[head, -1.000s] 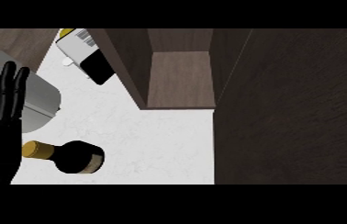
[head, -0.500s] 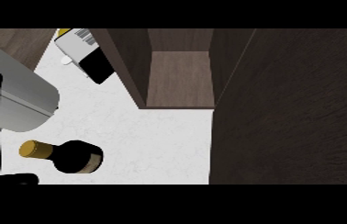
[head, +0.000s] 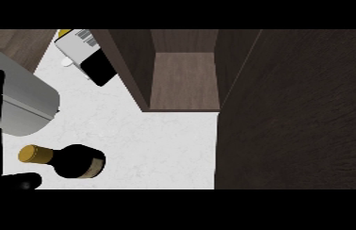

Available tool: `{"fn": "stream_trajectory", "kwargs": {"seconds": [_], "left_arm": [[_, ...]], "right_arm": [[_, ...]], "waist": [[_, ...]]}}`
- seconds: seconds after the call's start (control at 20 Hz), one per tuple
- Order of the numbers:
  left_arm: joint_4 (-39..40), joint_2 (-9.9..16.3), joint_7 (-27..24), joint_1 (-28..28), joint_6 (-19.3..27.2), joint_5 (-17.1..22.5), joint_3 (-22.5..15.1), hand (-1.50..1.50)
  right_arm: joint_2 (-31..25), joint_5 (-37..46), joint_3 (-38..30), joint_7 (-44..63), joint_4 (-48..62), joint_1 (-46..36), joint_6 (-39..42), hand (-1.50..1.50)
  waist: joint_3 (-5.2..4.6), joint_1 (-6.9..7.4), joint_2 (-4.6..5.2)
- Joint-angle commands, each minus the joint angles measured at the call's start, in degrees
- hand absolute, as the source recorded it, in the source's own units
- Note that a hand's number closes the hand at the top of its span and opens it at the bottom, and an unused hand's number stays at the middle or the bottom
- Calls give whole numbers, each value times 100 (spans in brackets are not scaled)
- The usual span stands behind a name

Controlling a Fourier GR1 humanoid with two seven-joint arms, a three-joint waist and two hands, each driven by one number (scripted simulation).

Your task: Pick up the wine, place it into the cabinet and close the cabinet

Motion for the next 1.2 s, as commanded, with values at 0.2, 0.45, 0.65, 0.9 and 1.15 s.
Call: {"fn": "stream_trajectory", "kwargs": {"seconds": [0.2, 0.45, 0.65, 0.9, 1.15], "left_arm": [[-572, -149, 227, 245, 337, -426, -438, -150], [-597, 21, 287, 422, 130, -109, -126, -150], [-446, -183, -3, 458, 648, -764, -911, -150], [-716, -44, 331, 807, 342, -449, -417, -150], [-614, 75, 52, 1162, 99, -13, 150, -150]], "right_arm": [[-33, -172, -297, 668, -143, -502, -54, -150], [116, -255, -287, 421, -522, 129, 246, -150], [286, 73, 45, 667, -445, -102, 73, -150], [274, 126, 48, 892, -711, -89, 77, -150], [248, 212, -43, 1234, -238, -1018, -158, -150]], "waist": [[0, 17, 3], [0, -1, -1], [0, -5, 2], [-1, 7, -2], [-3, 41, 3]]}}
